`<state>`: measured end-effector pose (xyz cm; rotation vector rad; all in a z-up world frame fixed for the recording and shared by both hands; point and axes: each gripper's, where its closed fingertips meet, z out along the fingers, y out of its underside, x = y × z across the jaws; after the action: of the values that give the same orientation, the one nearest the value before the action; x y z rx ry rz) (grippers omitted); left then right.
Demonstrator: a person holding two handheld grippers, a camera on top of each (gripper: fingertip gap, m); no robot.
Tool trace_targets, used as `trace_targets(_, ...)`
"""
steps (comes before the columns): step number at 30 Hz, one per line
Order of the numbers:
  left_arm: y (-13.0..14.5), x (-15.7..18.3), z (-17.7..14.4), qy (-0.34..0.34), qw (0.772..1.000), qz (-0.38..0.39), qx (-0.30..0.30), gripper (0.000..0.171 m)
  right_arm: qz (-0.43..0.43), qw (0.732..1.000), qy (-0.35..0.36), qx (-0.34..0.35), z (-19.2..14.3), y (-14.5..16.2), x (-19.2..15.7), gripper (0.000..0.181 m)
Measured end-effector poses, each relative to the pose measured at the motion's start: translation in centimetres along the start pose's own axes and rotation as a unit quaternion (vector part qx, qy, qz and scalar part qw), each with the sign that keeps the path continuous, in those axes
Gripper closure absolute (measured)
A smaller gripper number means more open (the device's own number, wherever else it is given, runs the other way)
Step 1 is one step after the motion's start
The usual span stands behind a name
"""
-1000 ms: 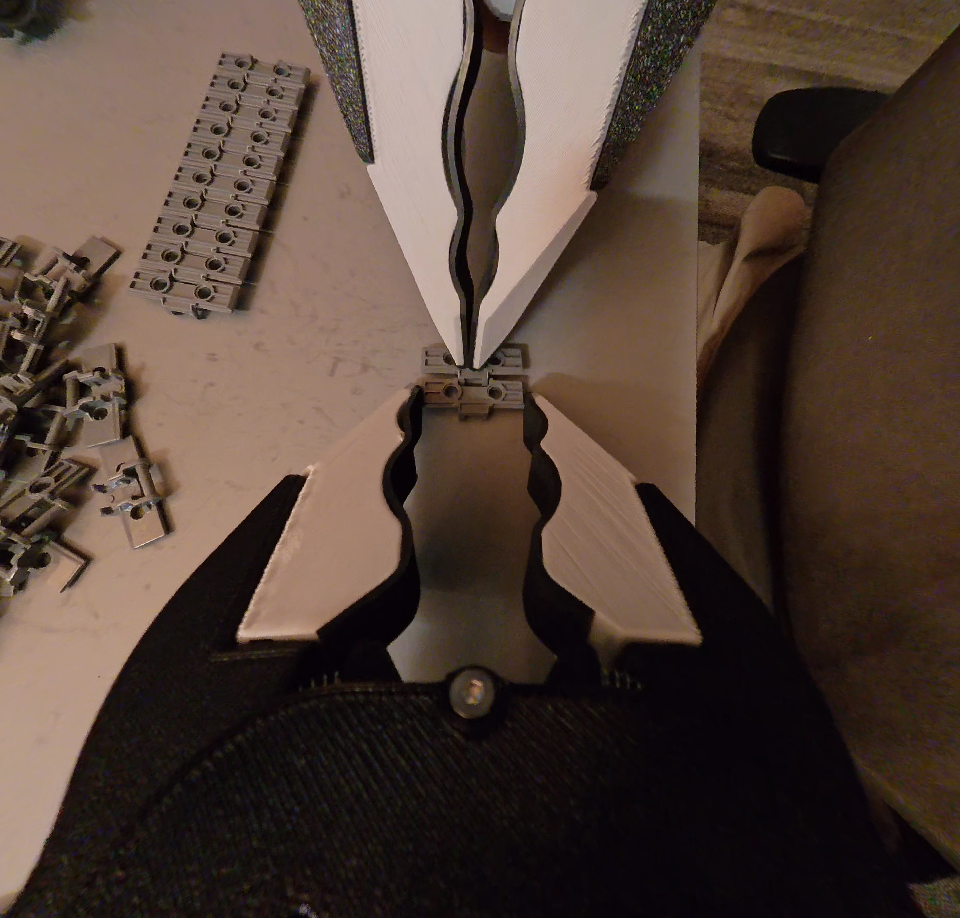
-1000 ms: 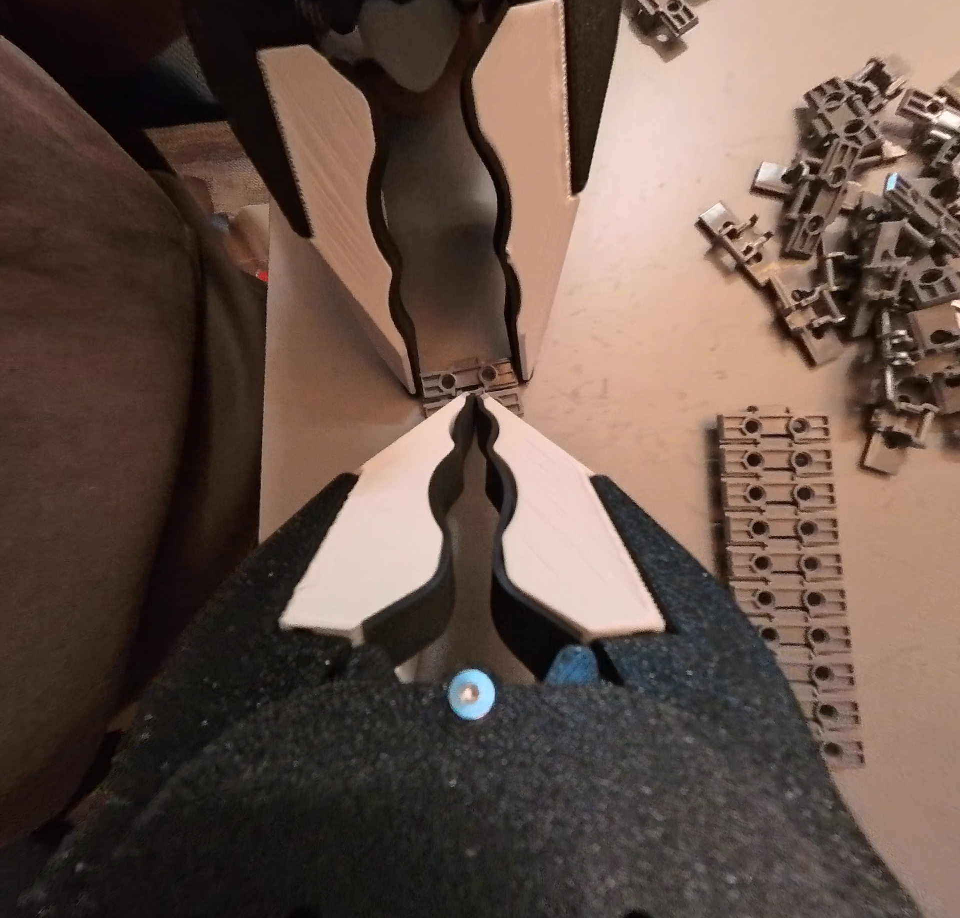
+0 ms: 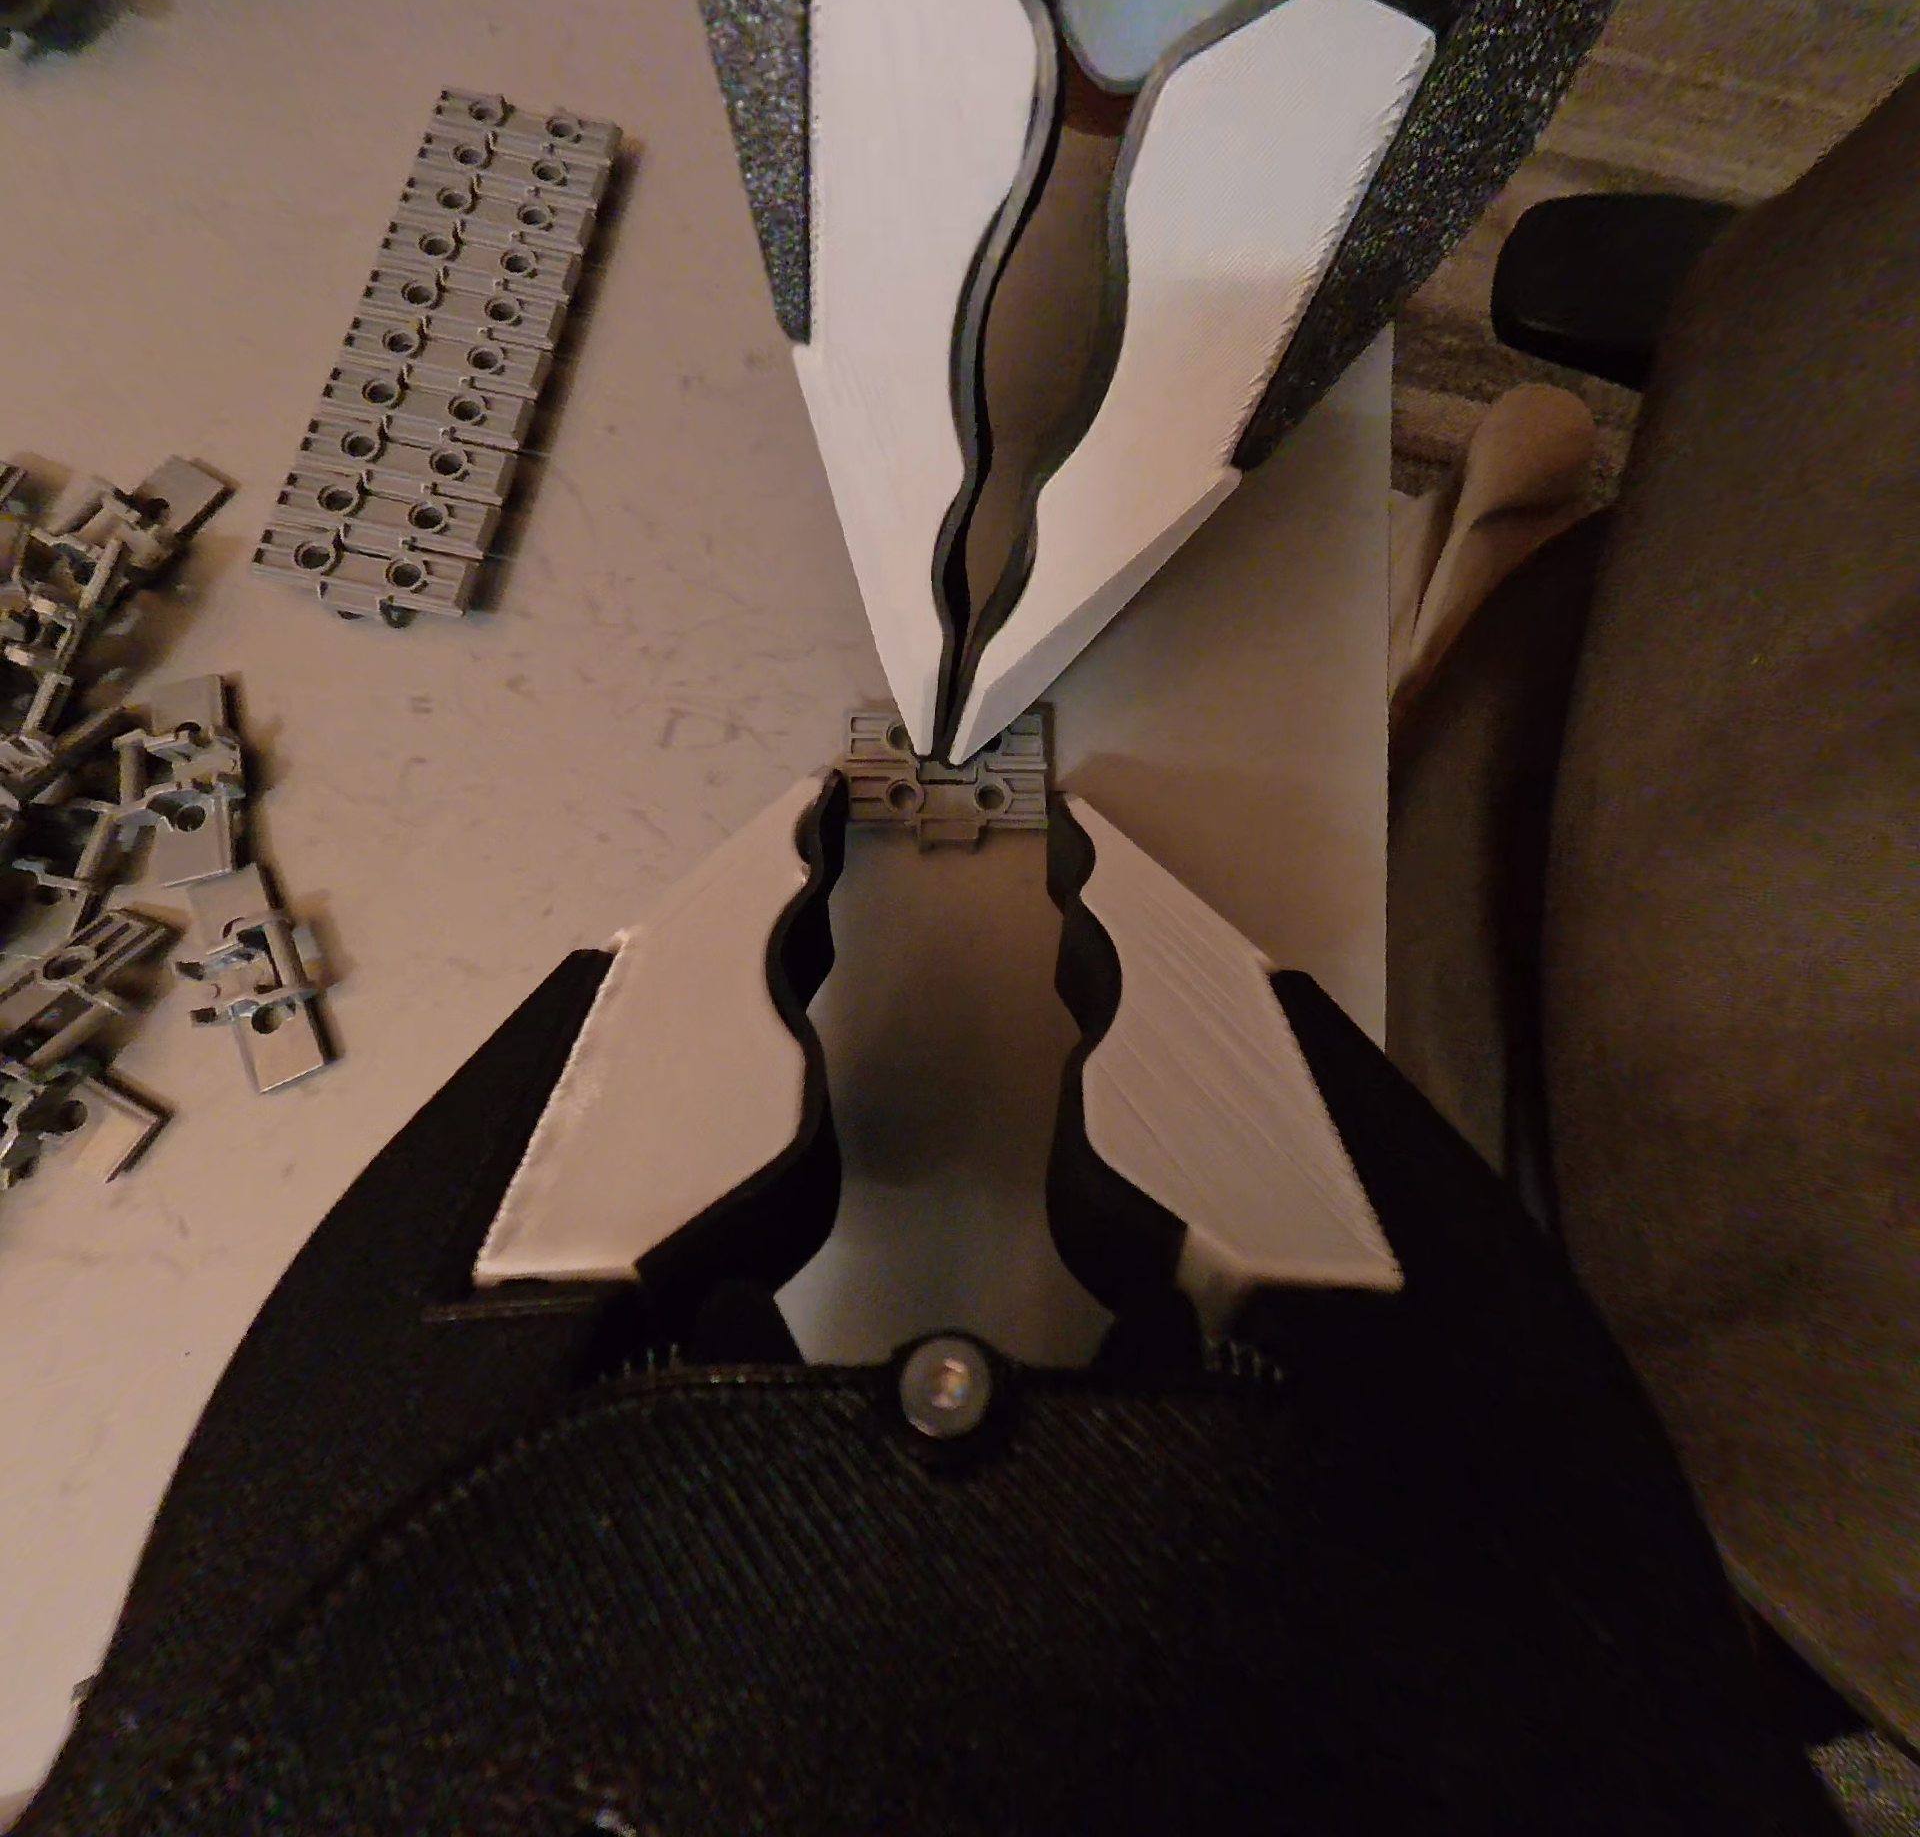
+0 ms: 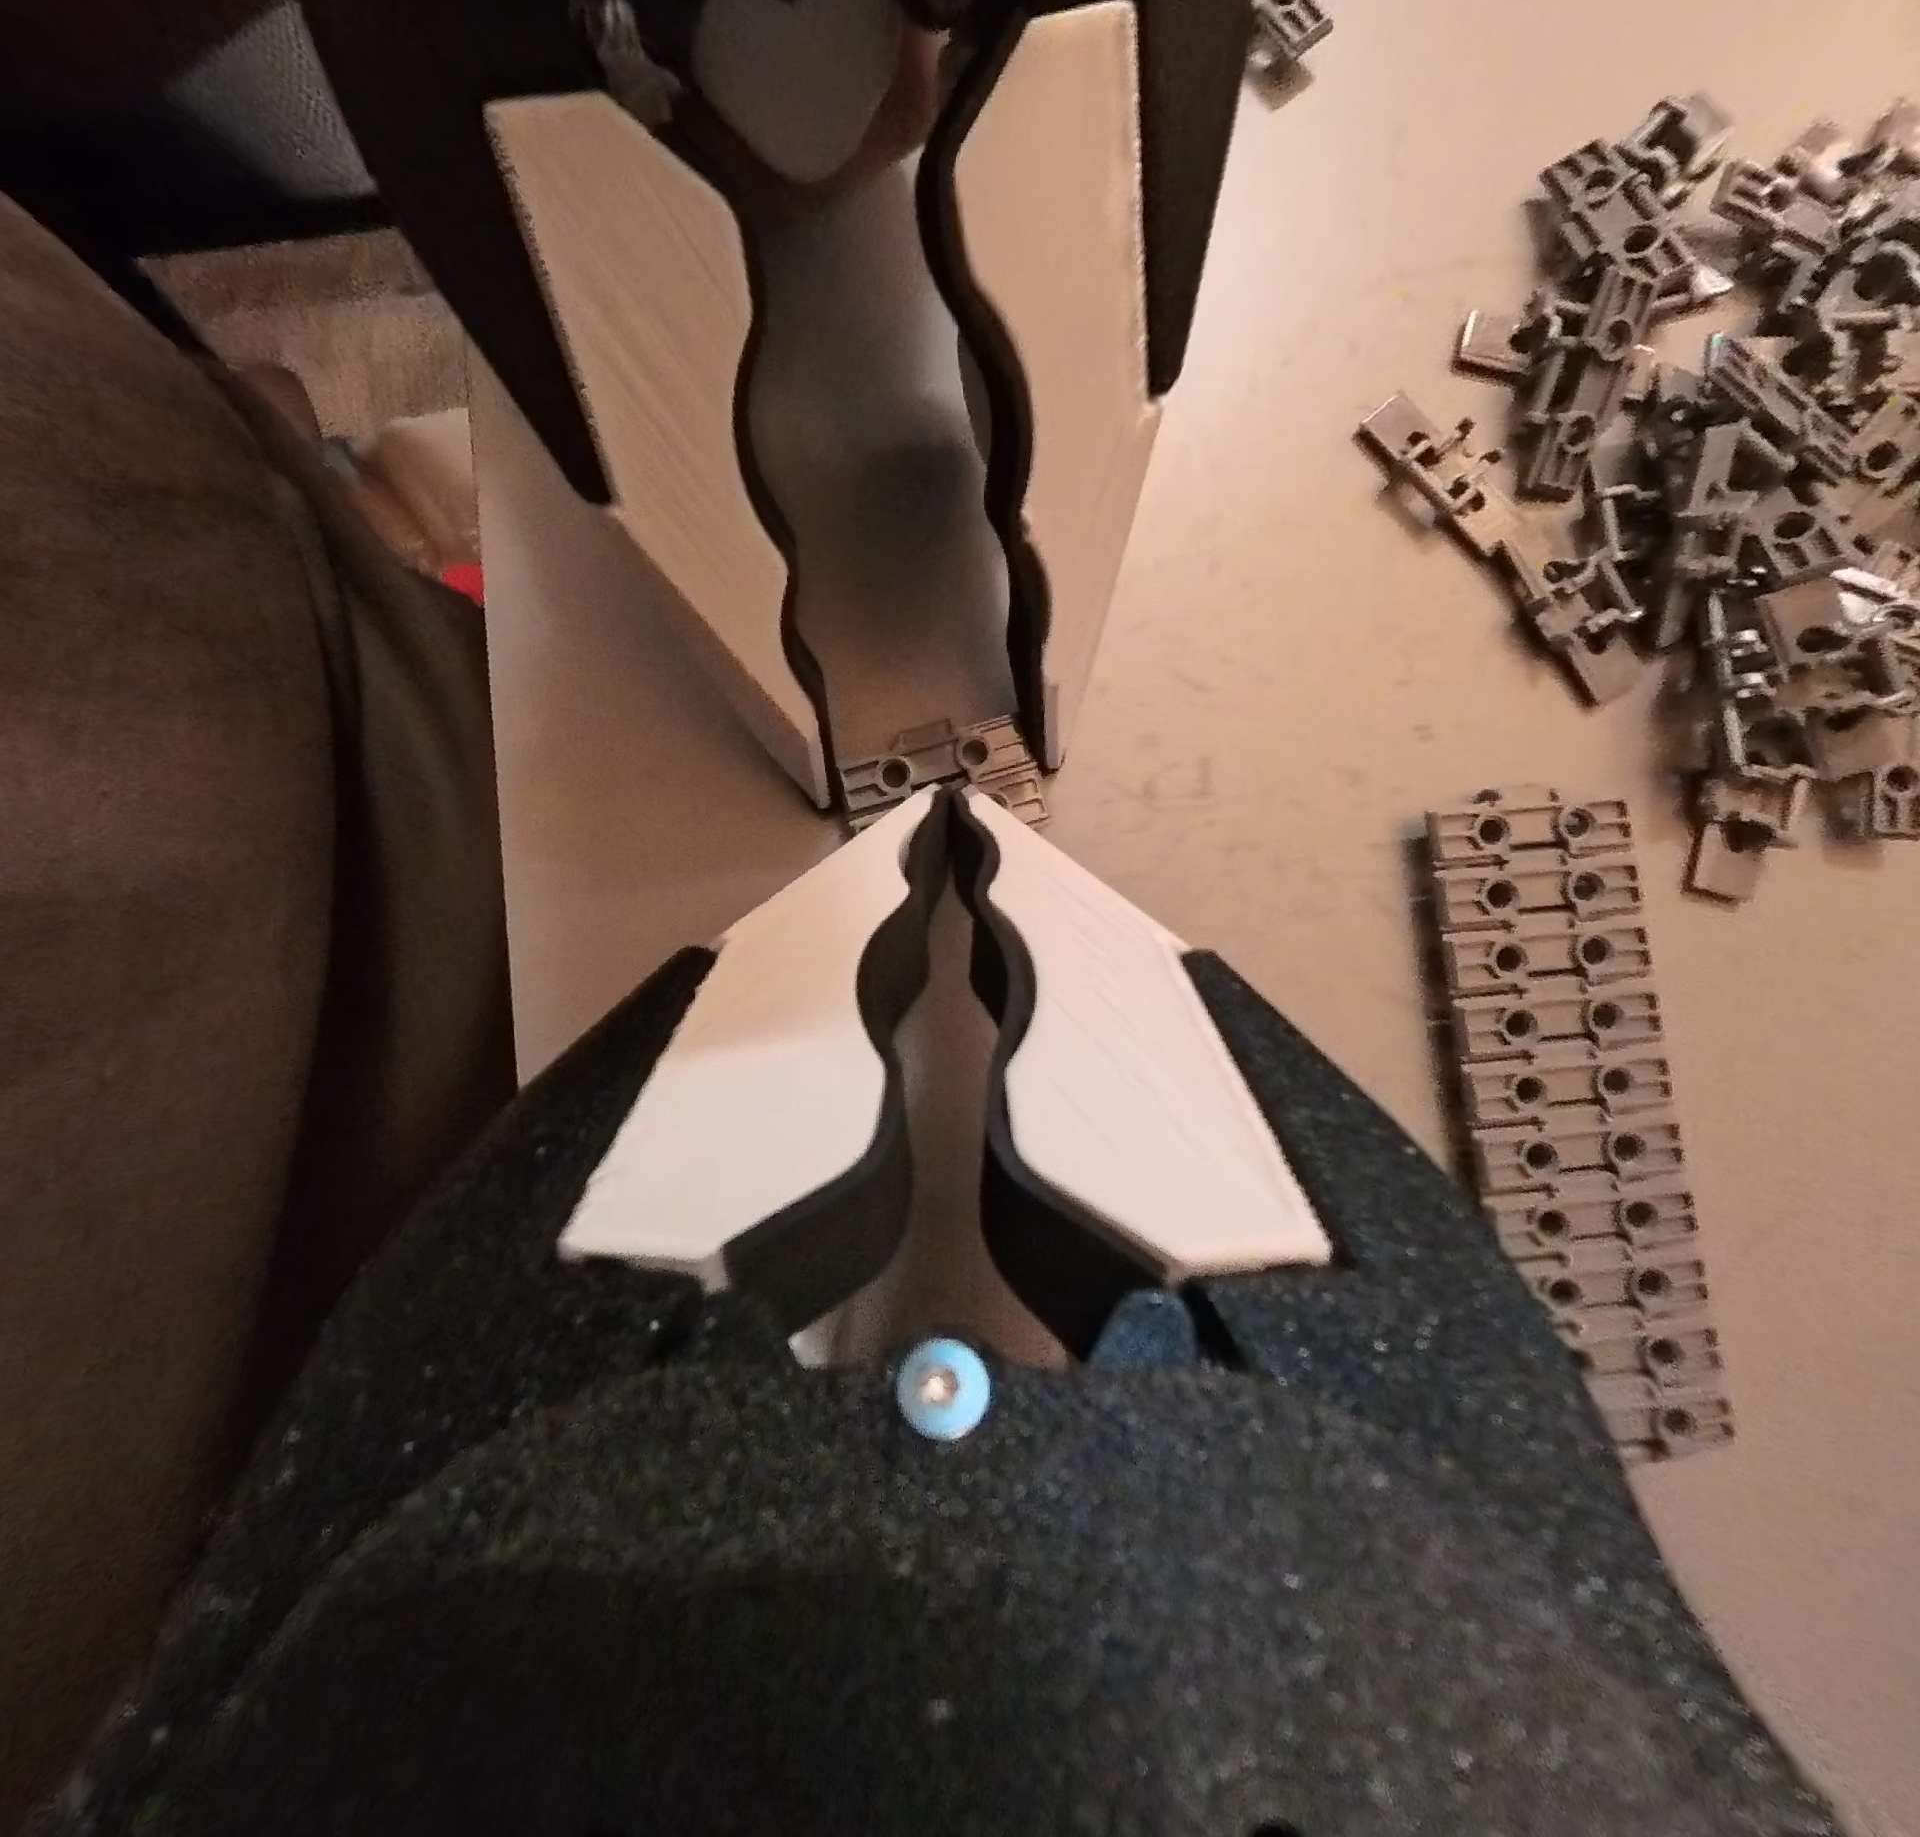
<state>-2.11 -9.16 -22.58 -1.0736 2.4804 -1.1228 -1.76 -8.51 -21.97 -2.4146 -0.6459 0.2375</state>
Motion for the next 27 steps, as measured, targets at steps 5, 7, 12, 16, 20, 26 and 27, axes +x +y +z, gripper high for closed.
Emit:
trace_targets(5, 0.0, 0.0, 0.0, -0.002, 1.0, 0.001, -0.001, 0.135, 0.025, 0.998, 0.025, 0.043, -0.2, 0.0, 0.1, 0.181)
trace_targets(7, 0.0, -0.1, 0.0, -0.003, 1.0, -0.001, -0.001, 0.134, 0.048, 0.997, 0.035, 0.055, -0.3, 0.1, 0.2, 0.181)
trace_targets(12, -0.4, -0.3, -0.3, -0.002, 1.0, -0.009, 0.015, 0.121, 0.064, 0.992, 0.105, 0.04, -1.6, 1.7, 1.9, 0.181)
trace_targets(16, -0.8, -0.3, -0.8, 0.005, 0.999, -0.02, 0.037, 0.118, 0.088, 0.989, 0.106, 0.047, -2.4, 2.5, 2.1, 0.181)
trace_targets(20, -1.6, -1.7, -1.7, -0.022, 0.996, -0.049, 0.072, 0.12, 0.101, 0.984, 0.102, 0.106, -3.8, 1.1, 2.1, 0.18)
trace_targets(26, -0.2, -7.9, -4.1, -0.183, 0.974, -0.12, 0.058, 0.137, 0.1, 0.971, 0.125, 0.18, -6.3, -0.6, 3.0, 0.166)
trace_targets(27, 0.3, -9.1, -4.5, -0.214, 0.967, -0.128, 0.045, 0.137, 0.102, 0.97, 0.127, 0.179, -6.3, -0.4, 3.0, 0.165)
